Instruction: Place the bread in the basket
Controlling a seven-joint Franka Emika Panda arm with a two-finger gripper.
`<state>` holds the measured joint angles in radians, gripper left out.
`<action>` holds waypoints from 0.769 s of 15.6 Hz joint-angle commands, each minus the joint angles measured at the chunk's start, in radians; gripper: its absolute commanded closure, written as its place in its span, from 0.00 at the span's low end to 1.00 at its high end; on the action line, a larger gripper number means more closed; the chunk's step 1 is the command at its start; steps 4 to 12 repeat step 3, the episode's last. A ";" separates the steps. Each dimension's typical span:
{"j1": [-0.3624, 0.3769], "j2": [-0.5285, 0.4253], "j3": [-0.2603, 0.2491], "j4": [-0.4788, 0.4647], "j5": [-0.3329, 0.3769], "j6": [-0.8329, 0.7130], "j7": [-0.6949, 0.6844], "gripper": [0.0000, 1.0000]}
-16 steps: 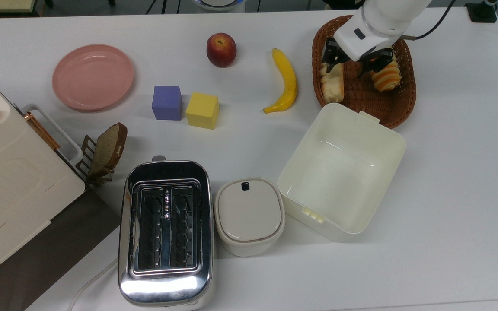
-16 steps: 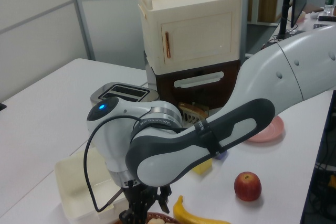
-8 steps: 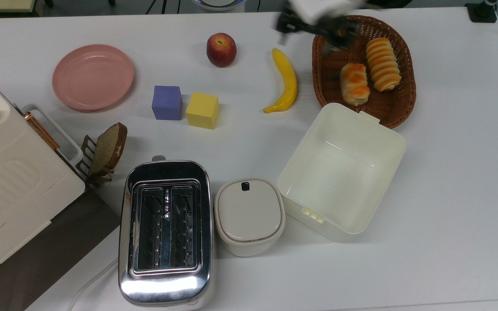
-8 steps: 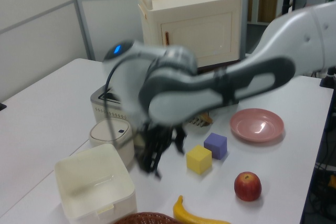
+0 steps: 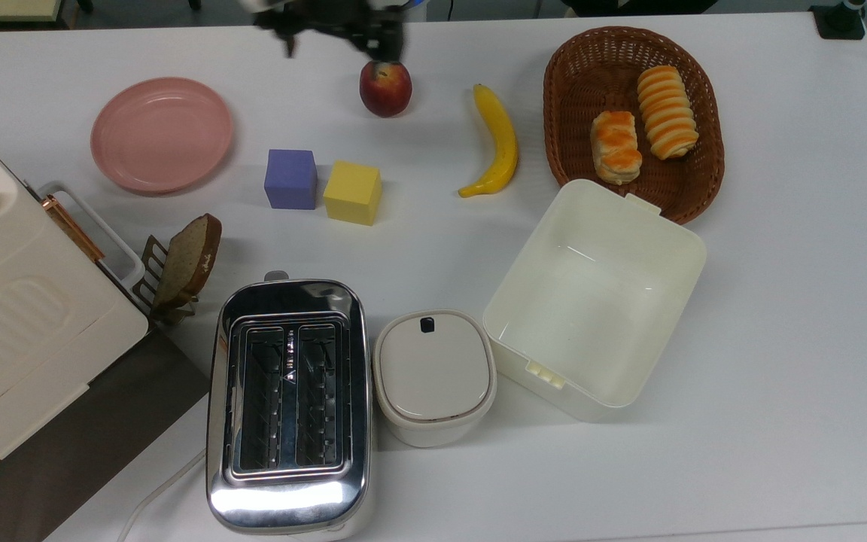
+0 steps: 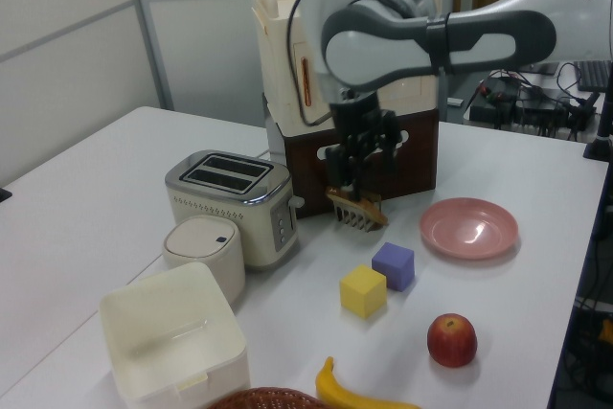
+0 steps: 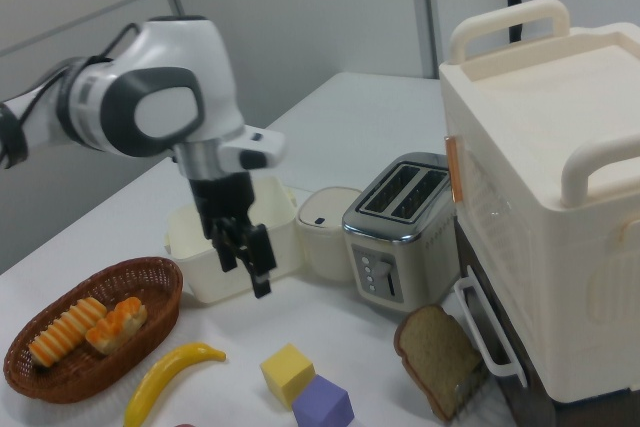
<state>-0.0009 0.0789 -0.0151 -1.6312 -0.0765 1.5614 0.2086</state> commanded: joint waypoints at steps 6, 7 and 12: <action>-0.002 -0.011 -0.066 0.051 0.060 -0.040 -0.043 0.00; -0.002 -0.011 -0.066 0.051 0.060 -0.040 -0.043 0.00; -0.002 -0.011 -0.066 0.051 0.060 -0.040 -0.043 0.00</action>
